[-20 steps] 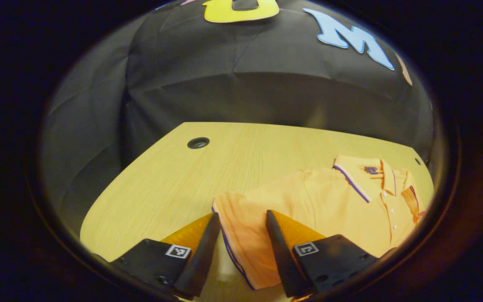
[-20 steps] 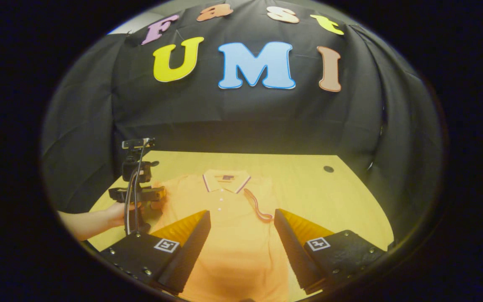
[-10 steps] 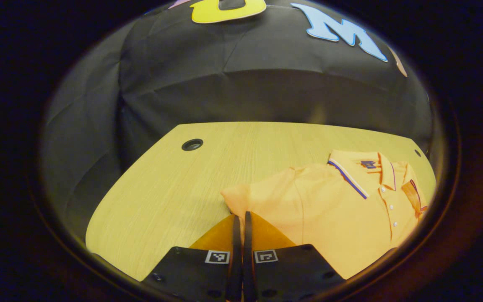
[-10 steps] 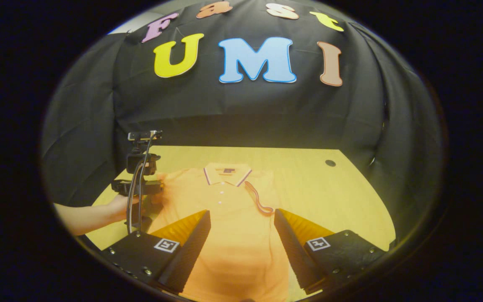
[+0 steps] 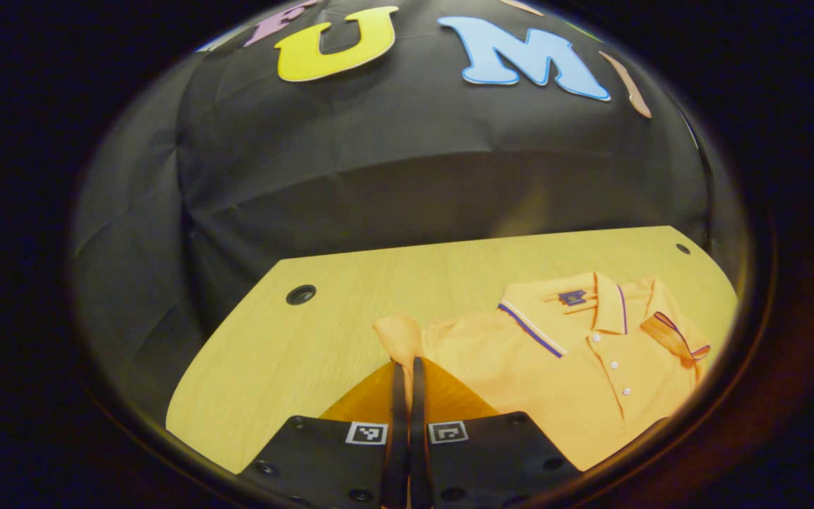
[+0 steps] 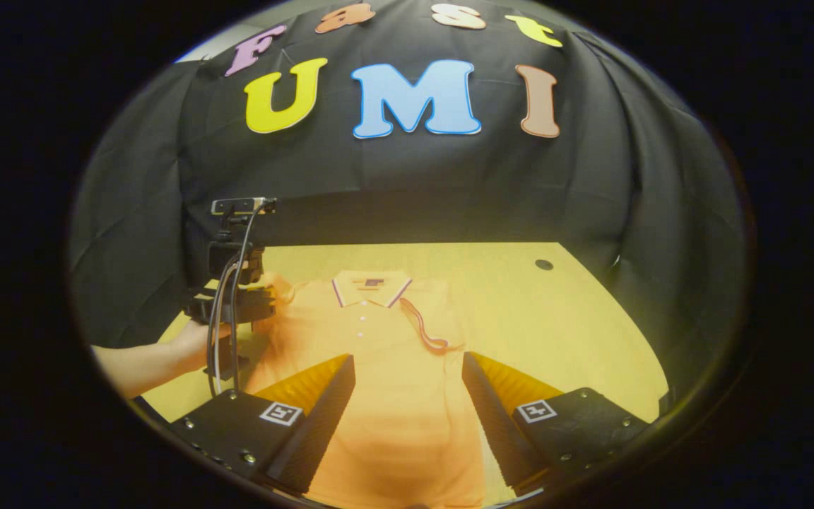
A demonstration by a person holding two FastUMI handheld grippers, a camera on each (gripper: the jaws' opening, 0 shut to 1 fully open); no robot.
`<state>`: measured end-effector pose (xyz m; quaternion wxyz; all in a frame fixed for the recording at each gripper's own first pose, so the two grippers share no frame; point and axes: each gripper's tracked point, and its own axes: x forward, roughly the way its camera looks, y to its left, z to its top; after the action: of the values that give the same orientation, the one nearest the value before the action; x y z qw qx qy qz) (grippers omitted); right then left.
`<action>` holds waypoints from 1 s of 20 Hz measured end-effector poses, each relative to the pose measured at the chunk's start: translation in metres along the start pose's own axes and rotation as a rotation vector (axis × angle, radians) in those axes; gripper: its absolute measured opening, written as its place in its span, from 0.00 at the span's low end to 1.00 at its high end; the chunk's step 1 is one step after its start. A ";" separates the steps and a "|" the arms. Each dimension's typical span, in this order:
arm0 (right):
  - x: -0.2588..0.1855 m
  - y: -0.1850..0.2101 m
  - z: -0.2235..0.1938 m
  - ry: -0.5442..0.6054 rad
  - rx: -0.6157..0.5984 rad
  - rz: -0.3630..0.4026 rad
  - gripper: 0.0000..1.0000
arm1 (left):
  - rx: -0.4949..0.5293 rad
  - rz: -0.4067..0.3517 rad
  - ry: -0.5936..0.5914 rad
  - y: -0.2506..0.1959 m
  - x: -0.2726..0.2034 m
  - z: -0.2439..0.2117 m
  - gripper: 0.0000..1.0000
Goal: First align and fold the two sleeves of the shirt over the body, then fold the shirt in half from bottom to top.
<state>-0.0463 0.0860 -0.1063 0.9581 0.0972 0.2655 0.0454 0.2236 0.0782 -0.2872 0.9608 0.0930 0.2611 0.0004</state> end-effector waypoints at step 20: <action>-0.013 -0.013 -0.022 0.037 0.041 -0.089 0.94 | 0.087 -0.195 0.062 -0.072 -0.003 -0.022 0.32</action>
<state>-0.0682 0.0749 -0.1208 0.9519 0.1043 0.2880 -0.0010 0.2061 0.0113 -0.3171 0.9428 0.1088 0.2983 -0.1015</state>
